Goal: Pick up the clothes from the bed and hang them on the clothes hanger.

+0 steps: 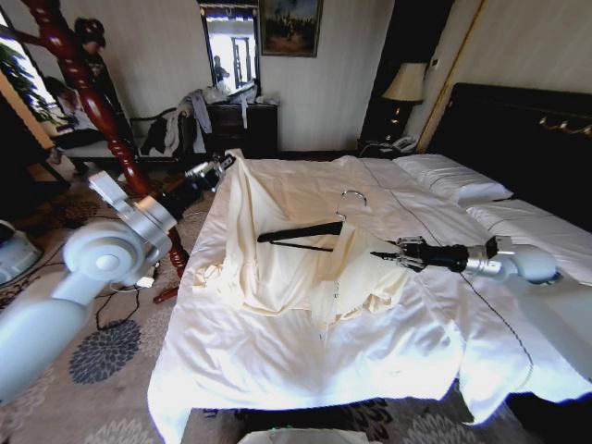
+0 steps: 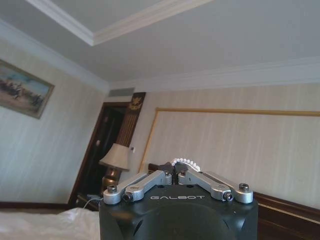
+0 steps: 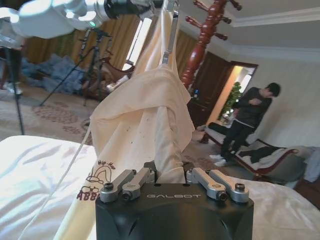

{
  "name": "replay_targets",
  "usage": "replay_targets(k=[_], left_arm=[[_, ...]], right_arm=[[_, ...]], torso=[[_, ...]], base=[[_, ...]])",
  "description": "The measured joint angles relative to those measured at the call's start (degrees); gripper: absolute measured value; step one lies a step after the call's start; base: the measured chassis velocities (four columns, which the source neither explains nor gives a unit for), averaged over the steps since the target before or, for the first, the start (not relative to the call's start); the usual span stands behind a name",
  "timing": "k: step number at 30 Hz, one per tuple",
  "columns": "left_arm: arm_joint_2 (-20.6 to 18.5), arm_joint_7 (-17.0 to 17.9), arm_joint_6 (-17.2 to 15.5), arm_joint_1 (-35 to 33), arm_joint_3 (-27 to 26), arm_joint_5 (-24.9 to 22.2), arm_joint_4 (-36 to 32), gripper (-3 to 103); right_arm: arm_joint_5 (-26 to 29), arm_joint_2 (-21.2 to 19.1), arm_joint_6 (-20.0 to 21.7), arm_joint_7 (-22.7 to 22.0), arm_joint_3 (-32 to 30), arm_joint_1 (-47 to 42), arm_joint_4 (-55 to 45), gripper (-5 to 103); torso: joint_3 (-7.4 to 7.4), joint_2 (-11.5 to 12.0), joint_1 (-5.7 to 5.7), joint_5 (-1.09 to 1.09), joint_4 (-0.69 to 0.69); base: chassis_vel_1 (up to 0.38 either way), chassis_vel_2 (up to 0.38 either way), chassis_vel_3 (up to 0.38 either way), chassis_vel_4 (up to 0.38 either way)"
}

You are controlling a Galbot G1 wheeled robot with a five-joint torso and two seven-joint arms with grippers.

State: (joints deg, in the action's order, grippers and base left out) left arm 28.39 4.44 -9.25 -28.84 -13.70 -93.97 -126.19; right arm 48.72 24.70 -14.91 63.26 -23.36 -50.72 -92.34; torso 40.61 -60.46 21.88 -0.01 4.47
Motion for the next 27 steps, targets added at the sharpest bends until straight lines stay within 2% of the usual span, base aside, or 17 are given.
replay_targets(k=[2, 10, 13, 21, 27], left_arm=[[-1.08, 0.07, -0.35, 2.57, 0.66, -1.36, -0.52, 0], [-2.97, -0.42, -0.98, 3.27, 1.03, -2.67, -3.17, 0], [-3.39, -1.01, -1.33, -0.25, 2.74, -0.29, -5.52, 0], [-2.57, -1.6, -2.07, -3.4, 7.27, 4.32, -7.57, 0], [-2.0, -2.26, -2.18, -3.1, 7.81, 6.02, -6.29, 0]], right_arm=[[-0.02, 0.48, 0.14, -2.76, 0.61, -0.16, -0.69, 21], [0.67, 1.83, 0.32, -4.89, 1.96, -0.26, -0.92, 21], [4.15, 2.25, 0.31, -4.61, 3.11, -0.12, -2.28, 21], [7.9, 2.48, 0.36, -4.33, 4.33, 0.17, -4.73, 21], [5.18, 2.24, -0.02, -1.55, 3.94, 0.12, -3.5, 21]], torso=[[0.0, 0.0, 0.0, 0.0, 0.0], [0.0, 0.0, 0.0, 0.01, 0.0], [0.0, 0.0, 0.0, 0.0, -0.01], [0.0, 0.0, 0.0, 0.0, 0.0], [0.0, 0.0, 0.0, 0.01, 0.0]], base=[[0.0, 0.0, 0.0, 0.0], [0.0, 0.0, 0.0, 0.0], [0.0, 0.0, 0.0, 0.0], [0.0, 0.0, 0.0, 0.0], [0.0, 0.0, 0.0, 0.0]])
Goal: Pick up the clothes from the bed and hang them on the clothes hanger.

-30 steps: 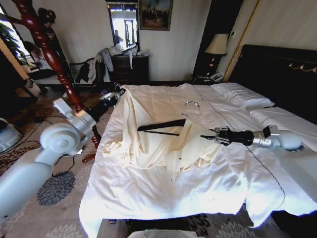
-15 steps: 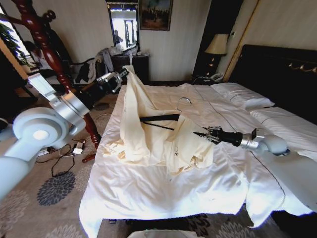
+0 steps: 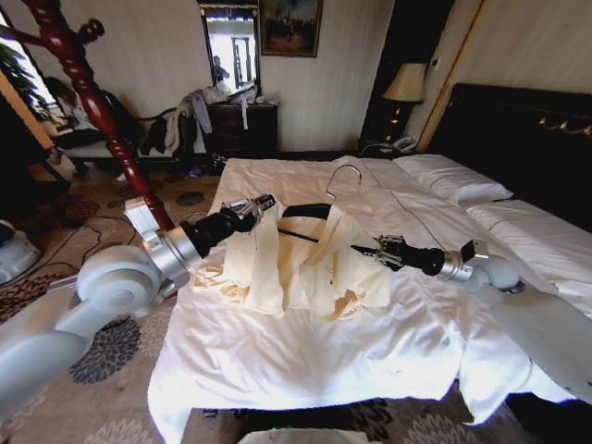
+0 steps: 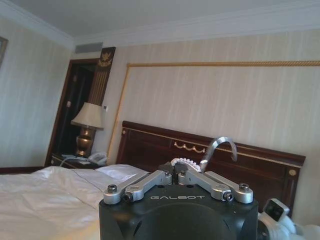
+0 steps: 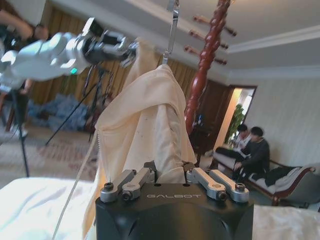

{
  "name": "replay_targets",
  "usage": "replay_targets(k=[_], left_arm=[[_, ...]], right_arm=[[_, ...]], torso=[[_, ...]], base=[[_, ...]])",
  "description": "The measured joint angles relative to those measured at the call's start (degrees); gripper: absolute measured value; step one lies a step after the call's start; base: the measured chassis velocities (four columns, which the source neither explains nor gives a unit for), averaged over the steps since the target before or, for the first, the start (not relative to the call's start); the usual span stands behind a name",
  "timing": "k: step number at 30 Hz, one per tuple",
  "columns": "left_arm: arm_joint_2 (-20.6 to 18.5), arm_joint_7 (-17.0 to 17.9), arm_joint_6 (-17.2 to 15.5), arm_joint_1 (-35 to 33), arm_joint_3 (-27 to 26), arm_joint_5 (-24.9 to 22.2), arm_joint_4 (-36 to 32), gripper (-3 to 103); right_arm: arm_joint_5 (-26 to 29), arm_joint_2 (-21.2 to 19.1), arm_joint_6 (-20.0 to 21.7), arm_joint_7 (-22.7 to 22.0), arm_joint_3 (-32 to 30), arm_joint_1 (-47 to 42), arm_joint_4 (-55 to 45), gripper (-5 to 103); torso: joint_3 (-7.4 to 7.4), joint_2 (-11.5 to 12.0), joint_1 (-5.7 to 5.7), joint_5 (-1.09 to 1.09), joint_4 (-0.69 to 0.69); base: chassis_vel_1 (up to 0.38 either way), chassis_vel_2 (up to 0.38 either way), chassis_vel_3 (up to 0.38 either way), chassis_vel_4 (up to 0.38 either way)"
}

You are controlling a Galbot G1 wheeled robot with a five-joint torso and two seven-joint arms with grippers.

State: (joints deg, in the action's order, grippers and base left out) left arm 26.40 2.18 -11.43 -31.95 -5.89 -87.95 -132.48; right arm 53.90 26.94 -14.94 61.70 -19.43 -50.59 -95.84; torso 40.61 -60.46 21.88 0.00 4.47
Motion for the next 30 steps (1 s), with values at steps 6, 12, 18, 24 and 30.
replay_targets(k=[6, 12, 18, 24, 30], left_arm=[[-0.29, -1.17, 0.0, 1.97, -0.54, -0.13, 1.53, 0], [-0.77, -2.13, -0.04, 2.41, -1.03, -0.73, 0.8, 0], [-1.03, -2.75, -0.18, 1.8, -0.77, -1.07, -1.51, 0], [-1.56, -3.93, -0.61, -0.16, 1.65, 0.08, -5.14, 0], [-2.42, -4.06, -0.78, -1.27, 3.83, 1.81, -6.85, 0]], right_arm=[[-4.7, -0.08, -1.36, 1.69, -0.53, 0.68, 2.34, 21], [-7.95, -0.09, -2.24, 2.75, -0.65, 1.2, 4.68, 21], [-9.5, 0.32, -2.43, 3.0, -0.06, 0.93, 4.7, 21], [-5.13, 0.52, -1.56, 2.11, 1.12, 0.61, 2.75, 21], [0.22, -0.1, -1.04, 2.13, 1.2, 0.26, 0.39, 21]], torso=[[0.0, 0.0, 0.0, 0.0, -0.01], [0.0, 0.0, 0.0, 0.0, 0.0], [0.0, 0.0, 0.0, 0.0, 0.0], [0.0, 0.0, 0.0, 0.0, -0.01], [0.0, 0.0, 0.0, 0.0, 0.0]], base=[[0.0, 0.0, 0.0, 0.0], [0.0, 0.0, 0.0, 0.0], [0.0, 0.0, 0.0, 0.0], [0.0, 0.0, 0.0, 0.0], [0.0, 0.0, 0.0, 0.0]])
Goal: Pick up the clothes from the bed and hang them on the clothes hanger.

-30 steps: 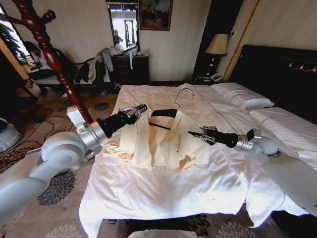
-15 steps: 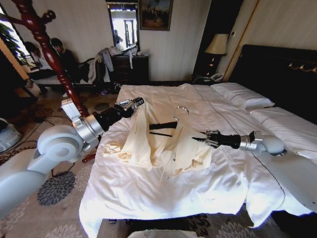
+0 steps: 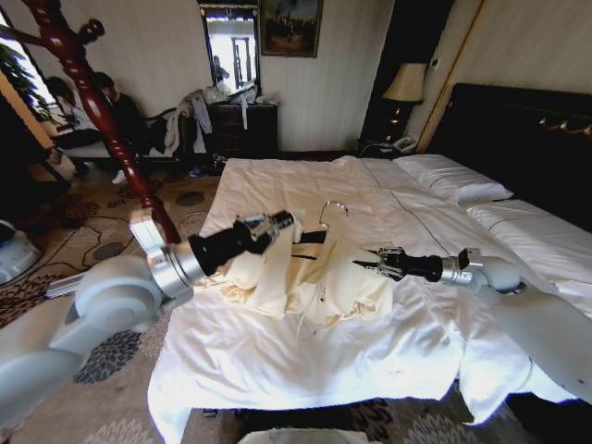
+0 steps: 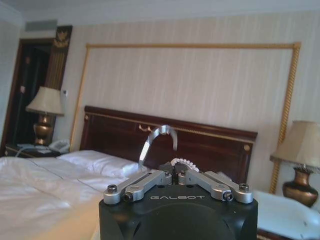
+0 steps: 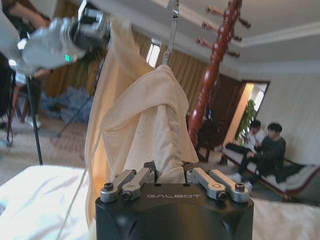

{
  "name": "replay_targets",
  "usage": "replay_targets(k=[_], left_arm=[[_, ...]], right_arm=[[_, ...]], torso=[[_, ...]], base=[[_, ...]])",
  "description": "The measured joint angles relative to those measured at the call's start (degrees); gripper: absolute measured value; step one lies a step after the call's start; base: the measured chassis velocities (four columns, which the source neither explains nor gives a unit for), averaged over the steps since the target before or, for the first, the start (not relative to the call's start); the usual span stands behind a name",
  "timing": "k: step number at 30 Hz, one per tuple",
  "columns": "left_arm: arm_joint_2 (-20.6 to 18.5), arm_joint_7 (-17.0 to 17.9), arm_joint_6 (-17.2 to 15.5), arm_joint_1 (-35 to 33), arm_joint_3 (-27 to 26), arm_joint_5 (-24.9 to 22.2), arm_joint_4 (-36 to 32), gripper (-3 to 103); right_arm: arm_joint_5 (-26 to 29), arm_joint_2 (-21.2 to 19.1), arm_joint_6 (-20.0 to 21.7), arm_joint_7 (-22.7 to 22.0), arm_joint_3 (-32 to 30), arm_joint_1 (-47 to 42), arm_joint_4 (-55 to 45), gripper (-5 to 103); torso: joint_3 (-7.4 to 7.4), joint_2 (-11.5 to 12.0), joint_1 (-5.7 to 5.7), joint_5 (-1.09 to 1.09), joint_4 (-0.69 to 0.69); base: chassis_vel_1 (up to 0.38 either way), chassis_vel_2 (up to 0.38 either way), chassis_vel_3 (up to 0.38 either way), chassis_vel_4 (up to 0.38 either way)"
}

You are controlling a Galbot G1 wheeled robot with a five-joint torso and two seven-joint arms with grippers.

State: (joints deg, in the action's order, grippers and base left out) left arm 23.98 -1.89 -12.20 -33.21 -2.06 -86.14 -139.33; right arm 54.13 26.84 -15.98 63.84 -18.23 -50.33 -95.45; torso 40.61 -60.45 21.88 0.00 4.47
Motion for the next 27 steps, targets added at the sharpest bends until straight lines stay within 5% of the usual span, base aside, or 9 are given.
replay_targets(k=[16, 27], left_arm=[[-2.38, 0.27, -0.48, -1.11, 3.38, 7.22, -1.51, -2], [-2.97, 2.11, -2.22, -0.85, 3.3, 10.62, -1.48, 33]], right_arm=[[5.06, -0.69, 0.11, -2.11, -1.21, -0.3, -3.43, 21], [11.48, -0.47, 0.38, -3.98, -0.61, -0.48, -4.86, 21]], torso=[[0.0, 0.0, 0.0, 0.0, 0.0], [0.0, 0.0, 0.0, 0.0, 0.0]], base=[[0.0, 0.0, 0.0, 0.0], [0.0, 0.0, 0.0, 0.0]])
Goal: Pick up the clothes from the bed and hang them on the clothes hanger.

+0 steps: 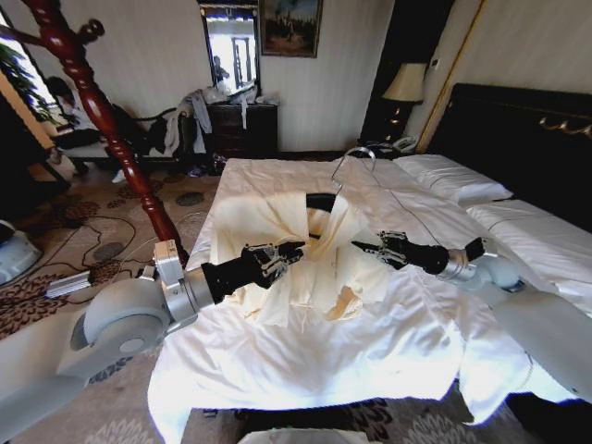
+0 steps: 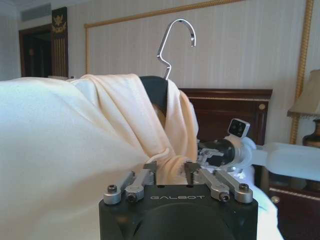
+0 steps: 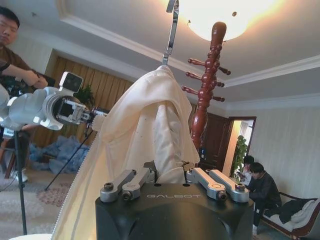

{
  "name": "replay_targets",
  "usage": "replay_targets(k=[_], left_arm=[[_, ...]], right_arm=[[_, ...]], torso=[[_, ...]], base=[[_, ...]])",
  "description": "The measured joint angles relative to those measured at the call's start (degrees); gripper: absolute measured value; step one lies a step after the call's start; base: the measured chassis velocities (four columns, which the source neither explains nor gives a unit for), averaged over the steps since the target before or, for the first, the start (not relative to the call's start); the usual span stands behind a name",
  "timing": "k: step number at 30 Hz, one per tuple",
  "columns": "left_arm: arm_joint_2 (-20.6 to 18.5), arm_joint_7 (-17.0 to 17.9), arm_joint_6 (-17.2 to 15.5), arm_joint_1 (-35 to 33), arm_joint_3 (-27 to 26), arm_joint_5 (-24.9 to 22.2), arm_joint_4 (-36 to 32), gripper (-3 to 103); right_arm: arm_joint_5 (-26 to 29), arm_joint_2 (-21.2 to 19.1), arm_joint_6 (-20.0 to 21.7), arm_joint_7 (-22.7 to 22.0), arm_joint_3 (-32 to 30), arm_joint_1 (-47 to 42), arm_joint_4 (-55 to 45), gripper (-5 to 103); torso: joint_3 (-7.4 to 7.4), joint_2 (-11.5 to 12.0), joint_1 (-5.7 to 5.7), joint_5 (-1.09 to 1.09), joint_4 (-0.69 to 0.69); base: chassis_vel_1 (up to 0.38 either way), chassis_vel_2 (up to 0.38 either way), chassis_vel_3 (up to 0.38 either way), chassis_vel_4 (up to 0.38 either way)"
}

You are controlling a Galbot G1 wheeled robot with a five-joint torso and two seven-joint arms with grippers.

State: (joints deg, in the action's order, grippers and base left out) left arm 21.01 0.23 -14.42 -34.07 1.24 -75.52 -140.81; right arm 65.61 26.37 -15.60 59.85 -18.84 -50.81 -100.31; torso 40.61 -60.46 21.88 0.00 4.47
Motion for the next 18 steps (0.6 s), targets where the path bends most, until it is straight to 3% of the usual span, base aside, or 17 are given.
replay_targets(k=[1, 9, 12, 14, 17, 18], left_arm=[[-0.24, 0.08, -0.37, 0.14, -0.47, 1.26, -0.06, 45], [-3.64, -2.87, 0.39, -0.29, -4.83, 6.23, -2.24, 66], [-5.46, -6.63, 3.78, -0.02, -6.74, 10.35, -2.53, 84], [-5.7, -7.37, 4.52, 0.05, -7.03, 11.06, -2.54, 84], [-5.47, -7.63, 6.02, 0.41, -8.63, 10.66, -2.55, 97], [-5.47, -7.63, 6.02, 0.41, -8.63, 10.66, -2.55, 97]], right_arm=[[0.26, 0.0, 0.01, -0.3, 0.0, -0.04, 0.01, 21], [2.52, -0.01, 0.03, -1.46, -0.08, 0.06, 1.29, 21], [4.98, -0.01, 0.17, -2.5, -0.21, 0.17, 2.17, 21], [5.47, -0.01, 0.21, -2.68, -0.25, 0.16, 2.32, 21], [5.71, 0.03, 0.21, -2.65, -0.8, -0.15, 2.94, 21], [5.71, 0.03, 0.21, -2.65, -0.8, -0.15, 2.94, 21]], torso=[[0.0, 0.0, 0.0, 0.0, 0.0], [0.0, 0.0, 0.0, 0.01, -0.01], [0.0, 0.0, 0.0, 0.01, 0.0], [0.0, 0.0, 0.0, 0.01, 0.0], [0.0, 0.0, 0.0, 0.0, 0.0], [0.0, 0.0, 0.0, 0.0, 0.0]], base=[[0.0, 0.0, 0.0, 0.0], [0.0, 0.0, 0.0, 0.0], [0.0, 0.0, 0.0, 0.0], [0.0, 0.0, 0.0, 0.0], [0.0, 0.0, 0.0, 0.0], [0.0, 0.0, 0.0, 0.0]])
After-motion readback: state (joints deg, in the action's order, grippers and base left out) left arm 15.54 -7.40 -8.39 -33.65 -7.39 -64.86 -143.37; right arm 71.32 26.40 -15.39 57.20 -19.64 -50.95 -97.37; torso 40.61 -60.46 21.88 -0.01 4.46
